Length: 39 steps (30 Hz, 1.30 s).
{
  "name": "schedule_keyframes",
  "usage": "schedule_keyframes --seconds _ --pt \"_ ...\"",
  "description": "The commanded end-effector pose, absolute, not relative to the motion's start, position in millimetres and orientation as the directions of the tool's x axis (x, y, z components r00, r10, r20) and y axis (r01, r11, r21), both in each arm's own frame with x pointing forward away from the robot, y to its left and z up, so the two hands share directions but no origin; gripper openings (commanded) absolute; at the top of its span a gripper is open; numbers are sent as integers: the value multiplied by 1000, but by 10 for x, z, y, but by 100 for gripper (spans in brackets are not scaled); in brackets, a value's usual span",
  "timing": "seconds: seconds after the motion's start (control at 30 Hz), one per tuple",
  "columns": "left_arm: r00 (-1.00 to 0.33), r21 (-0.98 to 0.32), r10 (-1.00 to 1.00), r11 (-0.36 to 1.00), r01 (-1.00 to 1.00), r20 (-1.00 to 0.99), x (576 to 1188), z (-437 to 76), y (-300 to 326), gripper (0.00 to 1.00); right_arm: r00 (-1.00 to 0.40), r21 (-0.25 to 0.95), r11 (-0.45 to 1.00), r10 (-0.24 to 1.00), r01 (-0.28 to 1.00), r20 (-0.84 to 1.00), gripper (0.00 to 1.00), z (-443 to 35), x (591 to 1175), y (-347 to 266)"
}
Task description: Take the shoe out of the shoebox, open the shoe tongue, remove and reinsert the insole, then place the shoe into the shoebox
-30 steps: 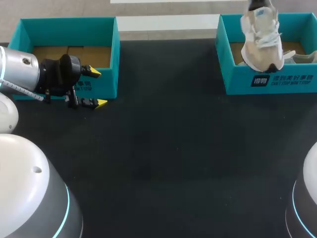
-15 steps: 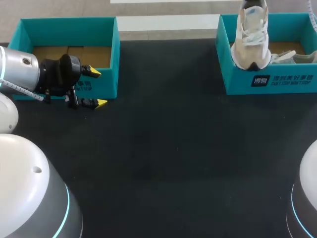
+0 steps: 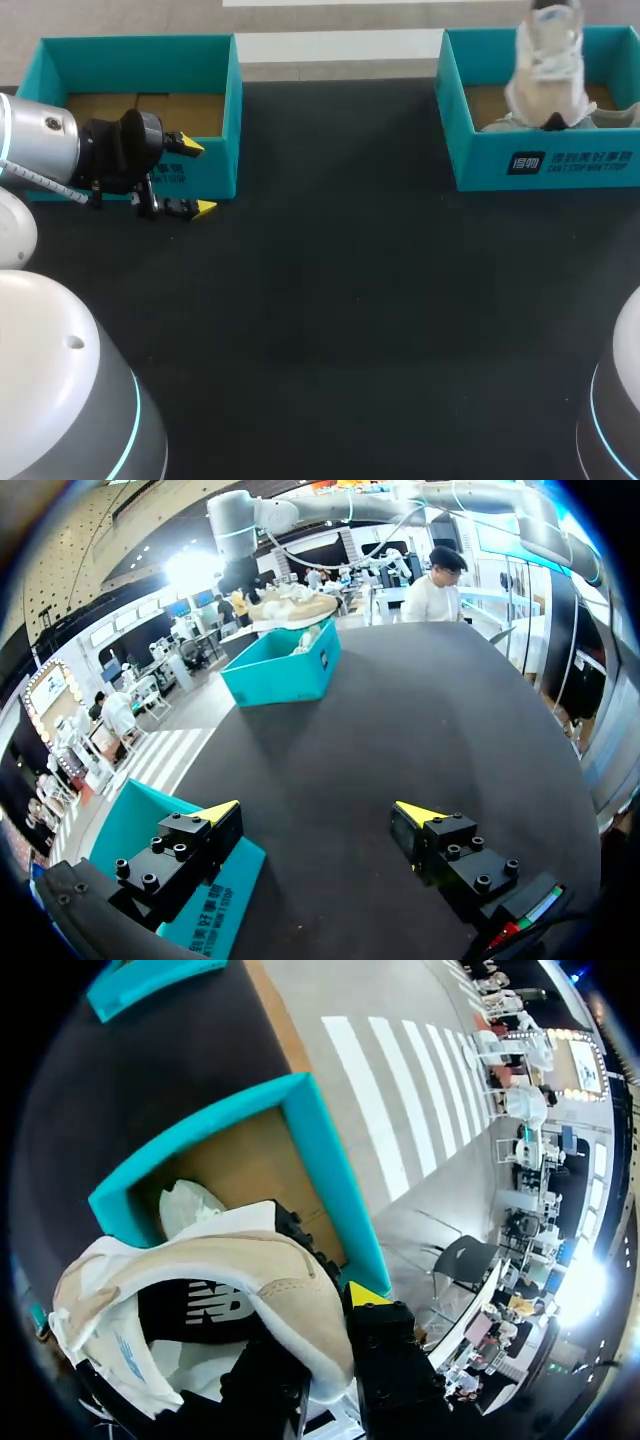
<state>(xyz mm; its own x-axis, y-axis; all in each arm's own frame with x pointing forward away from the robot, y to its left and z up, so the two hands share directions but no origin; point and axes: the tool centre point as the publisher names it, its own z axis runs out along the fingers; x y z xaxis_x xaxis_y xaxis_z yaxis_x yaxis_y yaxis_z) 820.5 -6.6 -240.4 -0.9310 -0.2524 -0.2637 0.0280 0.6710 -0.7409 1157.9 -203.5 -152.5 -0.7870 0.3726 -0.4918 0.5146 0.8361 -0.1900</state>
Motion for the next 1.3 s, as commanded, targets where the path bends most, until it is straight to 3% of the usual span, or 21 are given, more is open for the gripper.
schedule_keyframes --seconds 0.03,0.37,0.6,0.8,0.93,1.0,1.3 --pt "-931 -738 -253 675 25 -263 8197 -2401 -74 100 -775 -209 795 435 570 -458 0 -1580 11793 -2408" --pt "-931 -738 -253 675 25 -263 8197 -2401 -74 100 -588 -207 562 671 801 -452 0 -1744 12114 -3076" --pt "-931 -738 -253 675 25 -263 8197 -2401 -74 100 -403 -186 357 802 915 -442 0 -1781 11982 -3220" --pt "-931 -738 -253 675 25 -263 8197 -2401 -74 100 -40 -49 21 903 999 -427 0 -1825 11787 -3290" --pt "-931 -738 -253 675 25 -263 8197 -2401 -74 100 153 87 -129 907 988 -392 0 -1882 11711 -3294" --pt "-931 -738 -253 675 25 -263 8197 -2401 -74 100 217 99 -193 891 976 -399 0 -1906 11689 -3293" --pt "-931 -738 -253 675 25 -263 8197 -2401 -74 100 217 99 -193 891 976 -399 0 -1906 11689 -3293"
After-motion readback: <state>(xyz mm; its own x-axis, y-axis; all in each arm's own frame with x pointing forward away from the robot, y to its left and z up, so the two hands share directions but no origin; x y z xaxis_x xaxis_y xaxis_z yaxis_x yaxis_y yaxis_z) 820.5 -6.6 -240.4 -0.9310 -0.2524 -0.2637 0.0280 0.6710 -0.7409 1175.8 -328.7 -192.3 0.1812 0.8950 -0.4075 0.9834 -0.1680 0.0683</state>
